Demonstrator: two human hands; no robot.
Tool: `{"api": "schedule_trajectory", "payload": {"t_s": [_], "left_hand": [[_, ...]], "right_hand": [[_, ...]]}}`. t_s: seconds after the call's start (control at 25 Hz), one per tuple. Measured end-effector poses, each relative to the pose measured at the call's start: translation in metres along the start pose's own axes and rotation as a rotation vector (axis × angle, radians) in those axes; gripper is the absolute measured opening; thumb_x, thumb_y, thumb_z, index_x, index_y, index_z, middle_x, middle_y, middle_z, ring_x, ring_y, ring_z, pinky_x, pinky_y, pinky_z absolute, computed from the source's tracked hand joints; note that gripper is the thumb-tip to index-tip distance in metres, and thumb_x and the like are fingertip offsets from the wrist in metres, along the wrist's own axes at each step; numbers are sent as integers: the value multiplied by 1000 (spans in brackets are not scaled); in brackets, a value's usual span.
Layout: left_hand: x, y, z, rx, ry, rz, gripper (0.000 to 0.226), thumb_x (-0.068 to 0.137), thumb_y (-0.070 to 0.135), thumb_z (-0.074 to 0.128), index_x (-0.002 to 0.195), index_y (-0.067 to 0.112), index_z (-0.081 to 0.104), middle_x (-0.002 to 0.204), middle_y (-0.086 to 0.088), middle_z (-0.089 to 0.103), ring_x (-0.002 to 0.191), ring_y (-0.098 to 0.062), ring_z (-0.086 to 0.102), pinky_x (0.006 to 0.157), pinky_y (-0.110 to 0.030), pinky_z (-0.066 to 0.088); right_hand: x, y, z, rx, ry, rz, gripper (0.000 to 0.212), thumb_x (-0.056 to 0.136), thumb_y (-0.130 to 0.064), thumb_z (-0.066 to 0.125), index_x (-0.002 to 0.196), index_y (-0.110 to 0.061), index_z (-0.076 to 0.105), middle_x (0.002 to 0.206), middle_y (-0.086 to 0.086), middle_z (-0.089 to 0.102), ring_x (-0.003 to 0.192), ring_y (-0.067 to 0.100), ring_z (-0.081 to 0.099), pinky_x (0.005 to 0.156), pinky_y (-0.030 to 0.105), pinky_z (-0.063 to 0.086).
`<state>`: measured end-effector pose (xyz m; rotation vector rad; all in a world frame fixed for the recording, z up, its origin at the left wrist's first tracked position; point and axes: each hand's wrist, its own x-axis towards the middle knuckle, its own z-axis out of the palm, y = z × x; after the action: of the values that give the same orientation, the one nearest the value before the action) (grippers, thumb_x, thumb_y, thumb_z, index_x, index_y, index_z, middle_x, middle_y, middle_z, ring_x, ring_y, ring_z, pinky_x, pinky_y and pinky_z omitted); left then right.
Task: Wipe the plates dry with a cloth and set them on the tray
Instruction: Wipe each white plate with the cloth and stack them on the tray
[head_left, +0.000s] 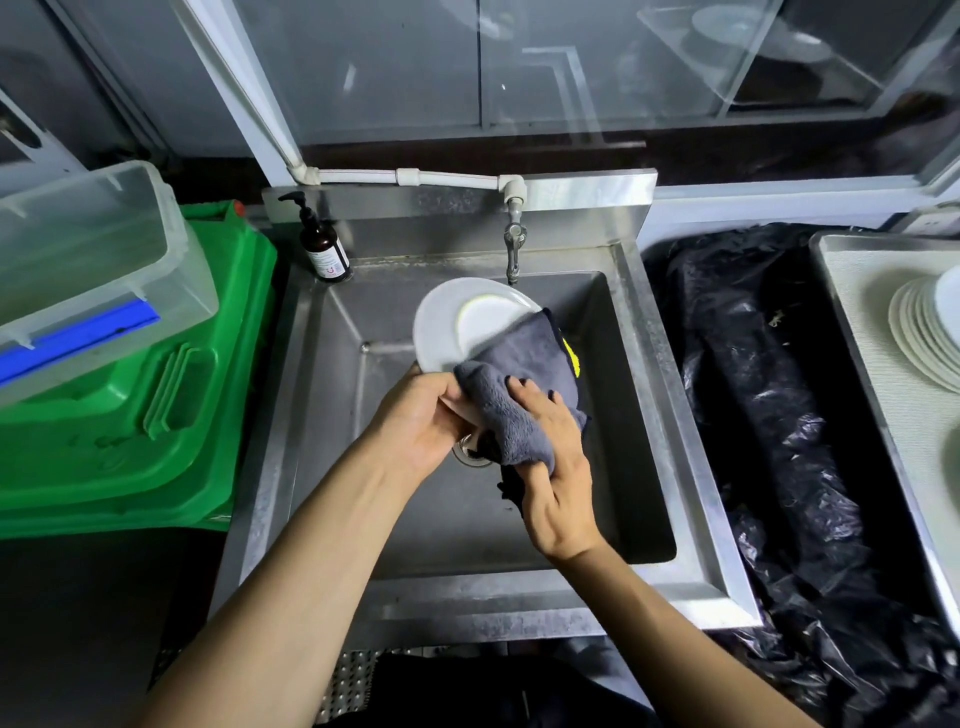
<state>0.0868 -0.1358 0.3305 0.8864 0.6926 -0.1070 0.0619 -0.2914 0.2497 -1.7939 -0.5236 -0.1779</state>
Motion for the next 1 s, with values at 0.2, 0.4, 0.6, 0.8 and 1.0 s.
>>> {"api": "schedule_trajectory", "payload": {"t_s": [0.2,0.4,0.6,0.8,1.0], "left_hand": [[-1,0,-10,-93,17,-49,56,75,-19,36,123,1,58,117,-20,71,100,-37,71,70,-52,62],[0,-14,-14,21,-66,-58,59,73,-18,37,117,11,63,104,-9,77,99,-35,73,73,-50,61],[8,-29,-20,150,-113,-95,62,63,-16,43,106,19,70,114,-9,72,108,-34,64,69,-47,61],[13,-41,-13,175,-152,-134,68,61,-14,44,115,22,65,123,-12,66,115,-36,60,74,-49,62],[19,-51,-5,147,-148,-170,69,52,-9,49,111,21,69,113,-11,73,105,-34,67,69,-46,60]], "right_hand": [[-5,16,-4,152,226,369,54,97,-31,38,144,-10,54,147,-1,57,139,8,48,117,26,36],[45,34,-27,203,286,484,38,99,-13,42,125,-25,66,117,-26,69,115,-3,61,92,7,43],[65,57,-58,-148,181,738,15,94,-27,48,100,-19,60,86,-11,64,90,24,64,65,30,41],[33,85,-110,-655,192,736,42,95,-36,61,126,-9,52,116,15,64,106,39,62,83,44,47],[-7,115,-142,-1010,-145,845,66,97,-41,58,153,-15,35,140,17,50,128,39,49,101,48,41]]}}
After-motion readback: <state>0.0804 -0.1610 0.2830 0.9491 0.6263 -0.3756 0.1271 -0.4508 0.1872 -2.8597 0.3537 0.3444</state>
